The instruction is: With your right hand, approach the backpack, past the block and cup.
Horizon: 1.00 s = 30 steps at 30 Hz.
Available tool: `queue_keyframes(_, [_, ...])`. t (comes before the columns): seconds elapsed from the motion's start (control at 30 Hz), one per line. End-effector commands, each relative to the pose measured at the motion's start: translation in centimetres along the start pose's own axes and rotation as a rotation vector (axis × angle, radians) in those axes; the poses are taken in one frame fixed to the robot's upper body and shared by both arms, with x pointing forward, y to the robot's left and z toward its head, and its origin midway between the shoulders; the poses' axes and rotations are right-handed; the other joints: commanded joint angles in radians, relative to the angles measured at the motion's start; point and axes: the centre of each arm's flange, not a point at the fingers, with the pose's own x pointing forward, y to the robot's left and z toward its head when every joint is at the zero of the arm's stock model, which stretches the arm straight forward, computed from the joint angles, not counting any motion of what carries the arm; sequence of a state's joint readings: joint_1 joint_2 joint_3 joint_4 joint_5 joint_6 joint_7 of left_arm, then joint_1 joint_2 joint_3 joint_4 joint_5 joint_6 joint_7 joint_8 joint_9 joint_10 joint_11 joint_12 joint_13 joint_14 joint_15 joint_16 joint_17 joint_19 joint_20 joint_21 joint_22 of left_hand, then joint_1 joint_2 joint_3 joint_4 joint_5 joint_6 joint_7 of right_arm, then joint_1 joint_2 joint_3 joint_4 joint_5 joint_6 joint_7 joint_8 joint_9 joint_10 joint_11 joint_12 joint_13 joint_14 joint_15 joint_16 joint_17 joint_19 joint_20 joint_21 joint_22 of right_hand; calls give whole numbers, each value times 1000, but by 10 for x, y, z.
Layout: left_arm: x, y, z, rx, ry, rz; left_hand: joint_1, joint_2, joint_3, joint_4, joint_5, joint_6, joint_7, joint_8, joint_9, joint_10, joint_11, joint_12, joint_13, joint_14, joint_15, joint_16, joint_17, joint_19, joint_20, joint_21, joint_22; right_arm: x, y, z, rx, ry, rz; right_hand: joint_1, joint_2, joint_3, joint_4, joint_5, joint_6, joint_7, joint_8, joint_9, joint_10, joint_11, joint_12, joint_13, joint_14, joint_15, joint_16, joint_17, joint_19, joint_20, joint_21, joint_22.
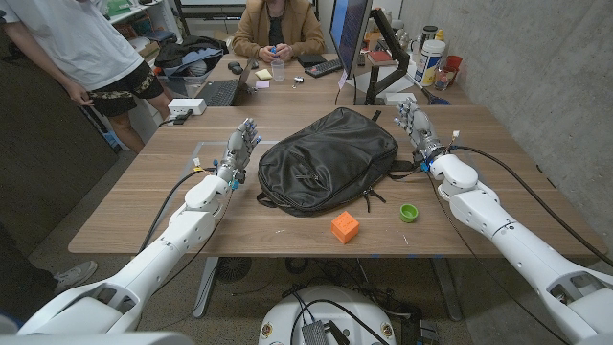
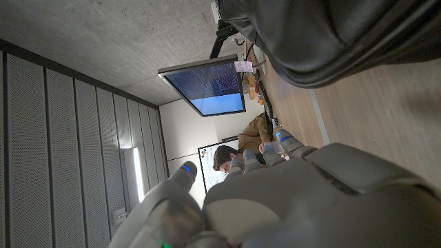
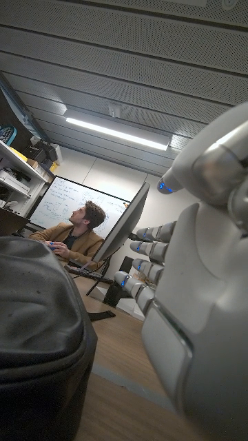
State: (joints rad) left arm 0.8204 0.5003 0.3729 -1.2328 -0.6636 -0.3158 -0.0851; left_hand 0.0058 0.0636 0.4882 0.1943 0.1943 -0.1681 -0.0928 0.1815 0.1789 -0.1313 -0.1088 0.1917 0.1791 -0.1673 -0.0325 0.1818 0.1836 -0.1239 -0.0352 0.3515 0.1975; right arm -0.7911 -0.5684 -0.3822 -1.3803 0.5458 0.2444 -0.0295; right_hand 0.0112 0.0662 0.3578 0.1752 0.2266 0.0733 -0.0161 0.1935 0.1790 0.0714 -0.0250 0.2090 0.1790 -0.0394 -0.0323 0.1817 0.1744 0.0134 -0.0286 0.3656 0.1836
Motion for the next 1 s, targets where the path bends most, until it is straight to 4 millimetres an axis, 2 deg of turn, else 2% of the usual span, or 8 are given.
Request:
queue_keyframes(0.03, [0,3,-1,-4,0,0,4,116,1,0,8,-15,-2,6,3,-7,2,6,2,-17,-76,4,2,-13,-111,6,3,5,3,7,-19,-9,9,7,101,12,0,6,10,2,4,6,8,-2,4,5,7,-34,2,3,6,-105,-7,2])
queue_keyframes(1.0, [1,8,-3,-8,-1,8,4,116,1,0,8,-15,-1,6,3,-7,4,6,2,-17,-75,4,2,-14,-108,7,3,19,7,23,-68,-29,28,8,100,15,0,6,14,1,3,6,11,-4,4,5,7,-35,1,3,6,-105,-14,3])
